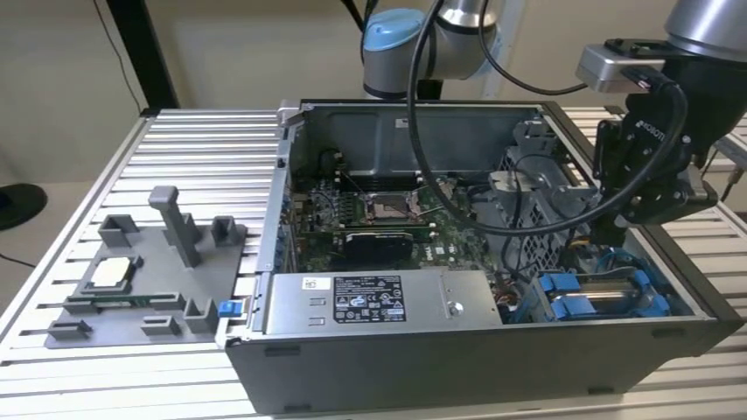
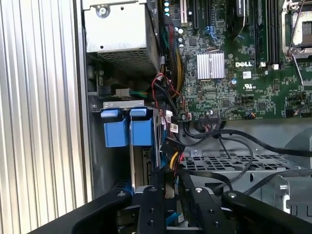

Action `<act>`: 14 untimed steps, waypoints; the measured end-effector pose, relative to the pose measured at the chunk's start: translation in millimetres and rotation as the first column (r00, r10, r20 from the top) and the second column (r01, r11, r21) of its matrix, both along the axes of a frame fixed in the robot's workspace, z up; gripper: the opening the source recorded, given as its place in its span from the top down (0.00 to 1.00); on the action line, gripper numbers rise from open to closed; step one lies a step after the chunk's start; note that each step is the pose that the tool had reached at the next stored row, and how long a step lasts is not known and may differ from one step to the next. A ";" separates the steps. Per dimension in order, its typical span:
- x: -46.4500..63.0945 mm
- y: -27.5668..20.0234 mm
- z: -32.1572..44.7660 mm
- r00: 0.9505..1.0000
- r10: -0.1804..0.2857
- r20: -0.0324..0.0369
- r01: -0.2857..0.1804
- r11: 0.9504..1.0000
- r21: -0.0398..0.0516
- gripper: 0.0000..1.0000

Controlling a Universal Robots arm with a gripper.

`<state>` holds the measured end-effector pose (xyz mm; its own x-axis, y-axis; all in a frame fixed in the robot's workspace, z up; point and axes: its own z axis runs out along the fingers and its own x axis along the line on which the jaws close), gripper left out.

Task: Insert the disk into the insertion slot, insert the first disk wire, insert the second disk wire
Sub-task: 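Insert the first disk wire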

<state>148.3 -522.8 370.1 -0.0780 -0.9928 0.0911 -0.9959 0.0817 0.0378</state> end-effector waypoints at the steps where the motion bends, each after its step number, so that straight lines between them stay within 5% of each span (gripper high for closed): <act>1: 0.0 0.0 0.0 1.000 0.000 0.000 0.000 1.000 0.000 0.00; 2: 0.0 0.0 0.0 1.000 0.000 0.000 0.000 1.000 0.000 0.00; 3: 0.0 0.0 0.0 1.000 0.000 0.000 0.000 1.000 0.000 1.00; 14: 0.0 0.0 0.0 1.000 0.000 0.000 0.000 1.000 0.000 1.00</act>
<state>148.3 -522.7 370.2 -0.0779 -0.9927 0.0916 -0.9959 0.0817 0.0377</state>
